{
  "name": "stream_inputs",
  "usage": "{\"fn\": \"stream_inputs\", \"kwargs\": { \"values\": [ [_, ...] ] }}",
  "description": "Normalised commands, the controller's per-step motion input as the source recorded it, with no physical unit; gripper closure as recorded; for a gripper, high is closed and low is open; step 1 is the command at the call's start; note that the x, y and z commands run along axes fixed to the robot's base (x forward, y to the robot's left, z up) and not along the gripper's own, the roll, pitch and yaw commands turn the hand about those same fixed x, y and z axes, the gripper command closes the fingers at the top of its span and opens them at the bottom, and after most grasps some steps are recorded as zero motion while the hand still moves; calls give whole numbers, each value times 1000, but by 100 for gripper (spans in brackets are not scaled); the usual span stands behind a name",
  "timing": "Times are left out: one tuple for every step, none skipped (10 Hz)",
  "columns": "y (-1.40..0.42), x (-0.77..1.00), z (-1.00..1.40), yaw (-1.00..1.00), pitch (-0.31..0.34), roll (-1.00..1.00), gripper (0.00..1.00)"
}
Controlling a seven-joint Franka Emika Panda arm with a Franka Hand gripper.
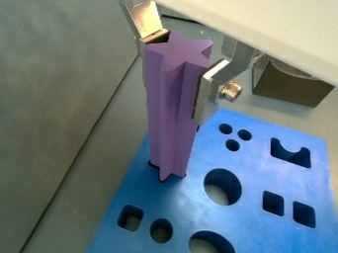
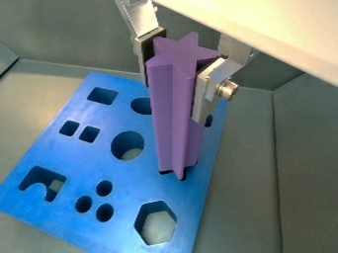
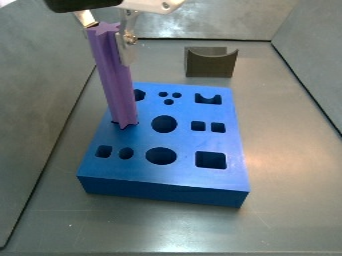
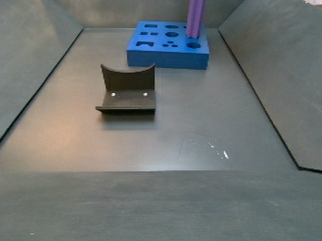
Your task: Insert the star object.
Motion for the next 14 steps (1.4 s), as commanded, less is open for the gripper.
{"fn": "stream_inputs", "kwargs": {
  "values": [
    [51,74,-526,283,0,124,100],
    [0,11,-540,383,0,124,100],
    [0,0,-500,423,-7,106,100],
    [-43,0,-369,203,0,23,100],
    [-69,0,-189,0,0,0,100],
    [-71,-77,-120,-26,0,0,100],
    [-91,-97,-83,-109,0,0,100],
    [-86,-140,-77,-186,0,0,100],
    [-54,-157,-117,-183,0,11,100],
    [0,-203,-203,-37,19,114,100],
    [20,-154,-254,0,6,153,100],
    [0,0,-409,0,3,83,100],
    [0,140,-657,0,0,56,100],
    [0,191,-820,77,0,111,100]
  ]
}}
